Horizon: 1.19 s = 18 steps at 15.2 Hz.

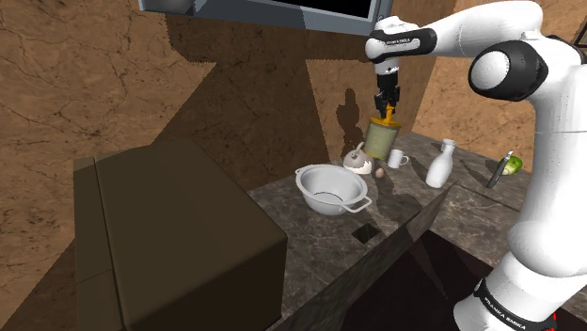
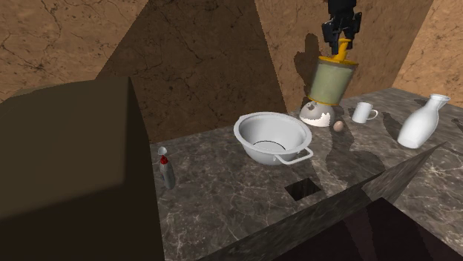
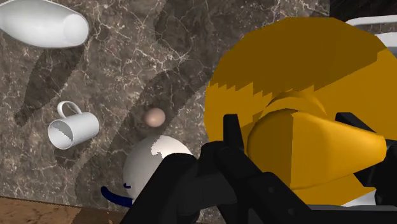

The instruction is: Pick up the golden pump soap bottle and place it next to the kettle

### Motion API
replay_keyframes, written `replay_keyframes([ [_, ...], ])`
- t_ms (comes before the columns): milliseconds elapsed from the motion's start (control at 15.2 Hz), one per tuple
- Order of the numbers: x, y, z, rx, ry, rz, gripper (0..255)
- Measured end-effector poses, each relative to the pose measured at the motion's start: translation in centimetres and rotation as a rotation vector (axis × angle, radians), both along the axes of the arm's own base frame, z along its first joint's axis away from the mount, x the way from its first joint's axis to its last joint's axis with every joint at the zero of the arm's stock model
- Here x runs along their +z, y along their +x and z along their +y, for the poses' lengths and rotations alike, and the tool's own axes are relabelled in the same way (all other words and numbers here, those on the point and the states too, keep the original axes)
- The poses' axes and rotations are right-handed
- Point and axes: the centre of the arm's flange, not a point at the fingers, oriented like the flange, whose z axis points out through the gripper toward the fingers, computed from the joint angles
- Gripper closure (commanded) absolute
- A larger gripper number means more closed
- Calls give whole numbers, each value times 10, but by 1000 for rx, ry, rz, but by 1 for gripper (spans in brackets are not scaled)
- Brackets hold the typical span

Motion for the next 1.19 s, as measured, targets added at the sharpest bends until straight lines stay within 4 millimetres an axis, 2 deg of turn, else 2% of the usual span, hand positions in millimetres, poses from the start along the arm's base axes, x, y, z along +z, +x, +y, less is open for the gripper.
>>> replay_keyframes([
  [330,-4,-3,-67,0,0,0,255],
  [660,3,-7,-137,-1,-2,-3,255],
  [726,-1,-9,-146,-1,1,1,255],
  [1188,-38,-9,-153,1,0,1,255],
])
